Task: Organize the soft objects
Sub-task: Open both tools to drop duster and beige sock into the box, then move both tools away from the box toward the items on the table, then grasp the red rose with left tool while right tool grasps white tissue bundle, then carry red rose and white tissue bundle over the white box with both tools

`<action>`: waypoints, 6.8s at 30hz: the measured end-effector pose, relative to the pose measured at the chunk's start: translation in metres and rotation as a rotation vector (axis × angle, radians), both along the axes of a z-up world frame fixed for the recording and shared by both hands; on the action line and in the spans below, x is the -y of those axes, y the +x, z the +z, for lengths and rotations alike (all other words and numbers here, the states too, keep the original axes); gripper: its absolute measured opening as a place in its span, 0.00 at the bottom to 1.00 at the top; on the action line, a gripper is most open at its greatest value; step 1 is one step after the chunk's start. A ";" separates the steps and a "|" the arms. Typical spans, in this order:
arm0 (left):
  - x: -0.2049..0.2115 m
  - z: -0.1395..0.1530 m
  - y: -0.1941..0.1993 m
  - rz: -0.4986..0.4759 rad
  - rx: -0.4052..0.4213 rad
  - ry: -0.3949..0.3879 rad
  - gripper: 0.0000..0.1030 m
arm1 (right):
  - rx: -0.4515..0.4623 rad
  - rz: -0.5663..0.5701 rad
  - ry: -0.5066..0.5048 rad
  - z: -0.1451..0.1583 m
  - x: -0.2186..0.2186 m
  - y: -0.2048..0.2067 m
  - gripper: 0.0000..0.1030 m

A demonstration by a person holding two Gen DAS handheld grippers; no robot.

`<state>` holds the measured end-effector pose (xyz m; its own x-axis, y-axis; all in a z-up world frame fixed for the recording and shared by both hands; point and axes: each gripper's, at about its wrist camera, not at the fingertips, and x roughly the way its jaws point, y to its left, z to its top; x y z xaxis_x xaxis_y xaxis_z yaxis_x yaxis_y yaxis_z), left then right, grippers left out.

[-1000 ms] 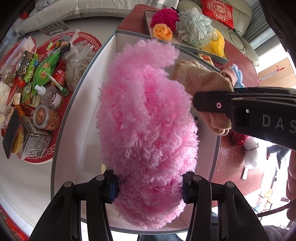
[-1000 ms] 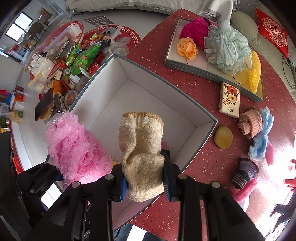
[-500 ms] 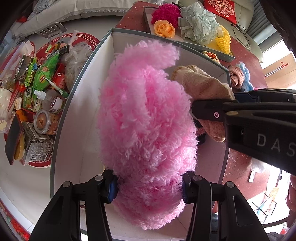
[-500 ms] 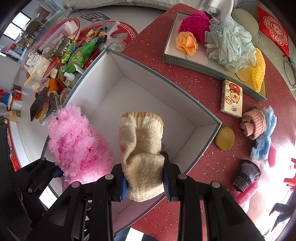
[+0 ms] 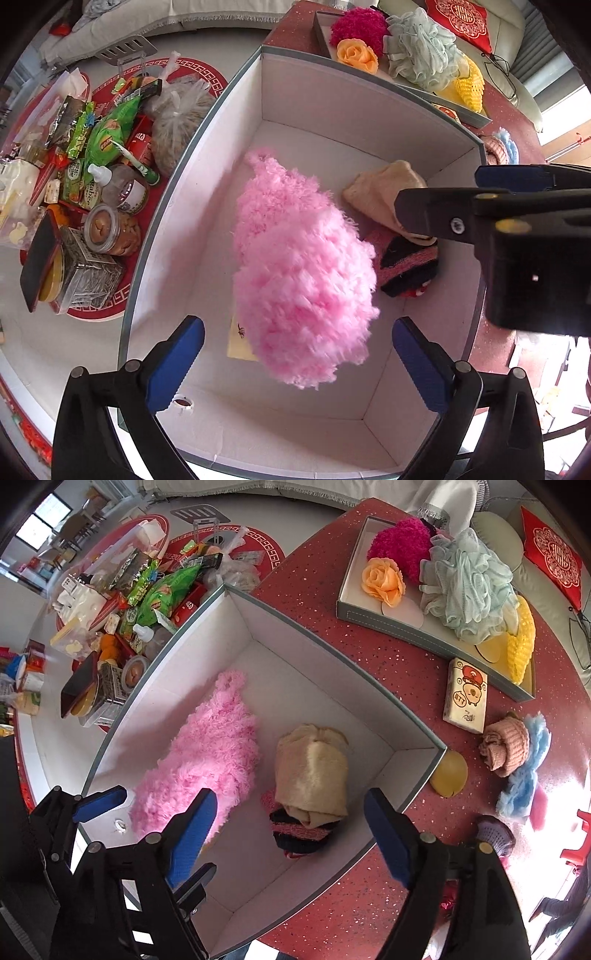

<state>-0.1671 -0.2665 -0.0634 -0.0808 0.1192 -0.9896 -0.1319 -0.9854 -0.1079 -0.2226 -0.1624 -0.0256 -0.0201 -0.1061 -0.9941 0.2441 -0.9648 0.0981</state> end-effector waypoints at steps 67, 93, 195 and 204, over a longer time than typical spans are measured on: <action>-0.249 0.001 0.053 -0.487 0.084 -0.083 0.99 | 0.091 -0.735 -0.003 -0.034 -0.301 0.198 1.00; -0.318 -0.078 0.007 -0.349 0.111 -0.137 0.99 | 0.149 -0.627 0.078 -0.101 -0.343 0.151 1.00; 0.039 0.048 0.052 0.032 -0.110 0.167 0.36 | 0.005 -0.053 0.133 0.044 -0.048 0.093 0.54; 0.053 0.039 0.060 0.056 -0.077 0.157 0.36 | 0.018 0.033 0.118 0.037 -0.013 0.093 0.54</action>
